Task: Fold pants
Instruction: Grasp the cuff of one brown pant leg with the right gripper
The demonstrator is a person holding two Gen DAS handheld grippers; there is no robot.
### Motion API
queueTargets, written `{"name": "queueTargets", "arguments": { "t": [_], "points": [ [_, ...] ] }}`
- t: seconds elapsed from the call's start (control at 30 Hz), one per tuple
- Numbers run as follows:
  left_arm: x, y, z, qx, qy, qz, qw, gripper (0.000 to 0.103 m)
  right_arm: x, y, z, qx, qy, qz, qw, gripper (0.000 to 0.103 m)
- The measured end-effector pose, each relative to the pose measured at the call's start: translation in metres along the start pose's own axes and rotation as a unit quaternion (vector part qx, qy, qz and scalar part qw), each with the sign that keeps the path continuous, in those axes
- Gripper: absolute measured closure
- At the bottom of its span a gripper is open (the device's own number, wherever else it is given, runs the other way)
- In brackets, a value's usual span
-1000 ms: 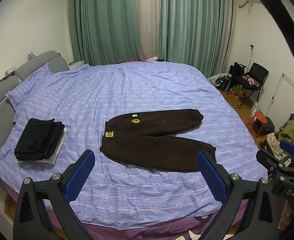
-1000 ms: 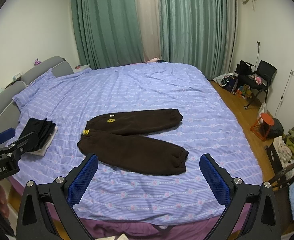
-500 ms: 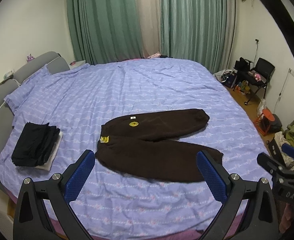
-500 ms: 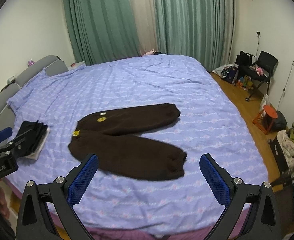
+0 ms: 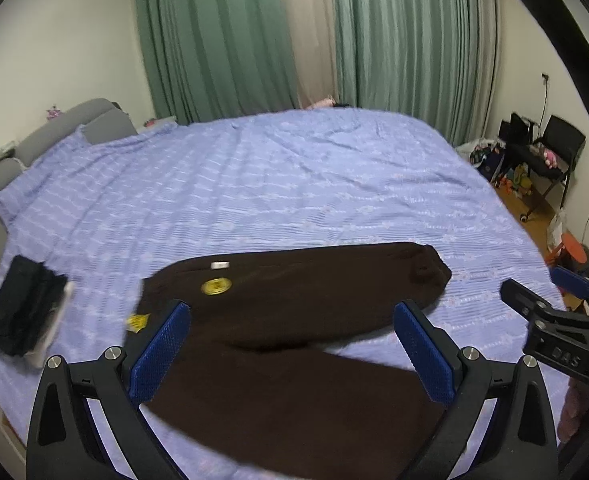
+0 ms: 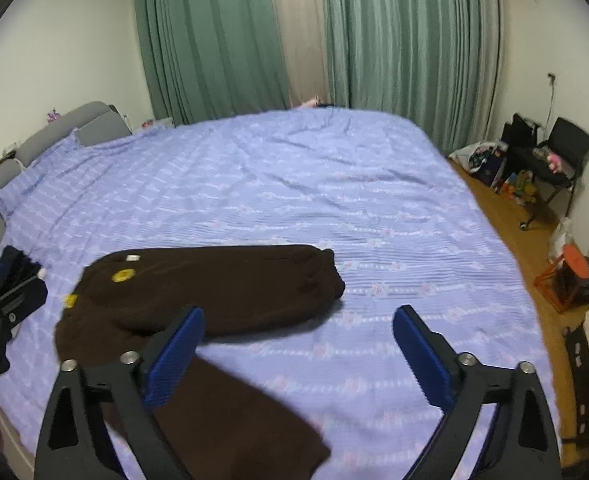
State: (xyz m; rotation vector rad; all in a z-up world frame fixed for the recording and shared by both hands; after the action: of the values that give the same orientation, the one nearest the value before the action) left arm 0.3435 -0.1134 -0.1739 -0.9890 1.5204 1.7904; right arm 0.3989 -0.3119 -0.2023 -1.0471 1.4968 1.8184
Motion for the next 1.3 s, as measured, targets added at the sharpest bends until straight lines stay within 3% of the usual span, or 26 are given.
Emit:
{"name": "queueTargets", "arguments": {
  "t": [0.07, 0.23, 0.37, 0.47, 0.5, 0.53, 0.63, 0.8, 0.87, 0.93, 1.0, 1.07, 1.2, 1.3],
  "points": [
    [0.004, -0.035, -0.015, 0.004, -0.009, 0.020, 0.9998, 0.000, 0.002, -0.034, -0.011, -0.004, -0.005, 0.014, 1.000, 0.013],
    [0.018, -0.099, -0.037, 0.006, -0.016, 0.067, 0.9976, 0.000, 0.026, -0.125, -0.039, -0.020, -0.072, 0.084, 0.994, 0.036],
    [0.033, -0.142, -0.041, -0.003, 0.010, 0.114, 0.9934, 0.000, 0.045, -0.175, -0.046, -0.020, -0.103, 0.120, 0.987, 0.041],
    [0.046, -0.151, -0.039, -0.009, 0.024, 0.129, 0.9912, 0.000, 0.057, -0.202, -0.049, -0.028, -0.131, 0.140, 0.981, 0.048],
    [0.050, -0.152, -0.041, -0.009, 0.026, 0.133, 0.9907, 0.000, 0.059, -0.209, -0.051, -0.021, -0.138, 0.142, 0.980, 0.056],
    [0.053, -0.153, -0.042, -0.010, 0.027, 0.137, 0.9902, 0.000, 0.061, -0.212, -0.054, -0.010, -0.138, 0.144, 0.980, 0.078],
    [0.060, -0.153, -0.044, -0.010, 0.022, 0.143, 0.9894, 0.000, 0.055, -0.210, -0.062, 0.019, -0.125, 0.126, 0.984, 0.082],
    [0.062, -0.150, -0.044, -0.009, 0.013, 0.146, 0.9892, 0.000, 0.066, -0.217, -0.053, 0.062, -0.064, 0.138, 0.986, 0.078],
    [0.062, -0.146, -0.039, -0.012, 0.007, 0.147, 0.9890, 0.000, 0.065, -0.207, -0.050, 0.079, -0.035, 0.128, 0.988, 0.061],
    [0.061, -0.136, -0.029, -0.012, 0.012, 0.143, 0.9896, 0.000, 0.059, -0.184, -0.052, 0.088, -0.023, 0.105, 0.990, 0.023],
    [0.058, -0.122, -0.019, -0.013, 0.016, 0.133, 0.9910, 0.000, 0.050, -0.142, -0.058, 0.095, -0.039, 0.061, 0.993, 0.021],
    [0.058, -0.107, -0.011, -0.013, 0.014, 0.119, 0.9927, 0.000, 0.051, -0.106, -0.063, 0.081, -0.063, 0.052, 0.993, 0.021],
    [0.075, -0.067, -0.005, 0.005, -0.015, 0.098, 0.9951, 0.000, 0.078, -0.043, -0.061, 0.061, -0.082, 0.066, 0.993, 0.021],
    [0.102, -0.041, -0.014, 0.027, -0.050, 0.110, 0.9923, 0.000, 0.114, -0.011, -0.053, 0.041, -0.102, 0.103, 0.989, 0.022]
  ]
}}
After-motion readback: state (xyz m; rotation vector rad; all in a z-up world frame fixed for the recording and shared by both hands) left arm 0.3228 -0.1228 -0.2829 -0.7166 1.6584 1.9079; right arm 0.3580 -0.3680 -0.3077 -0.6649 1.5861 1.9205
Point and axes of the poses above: each gripper's, at about its wrist camera, not at the fingertips, and y roughly against the way its jaws point, z to its left, x to its underside, the point moved 5 cm from there along -y, roughly the way its jaws point, and after that the axes turned 10 degrees about -z, right-handed, at the moved point
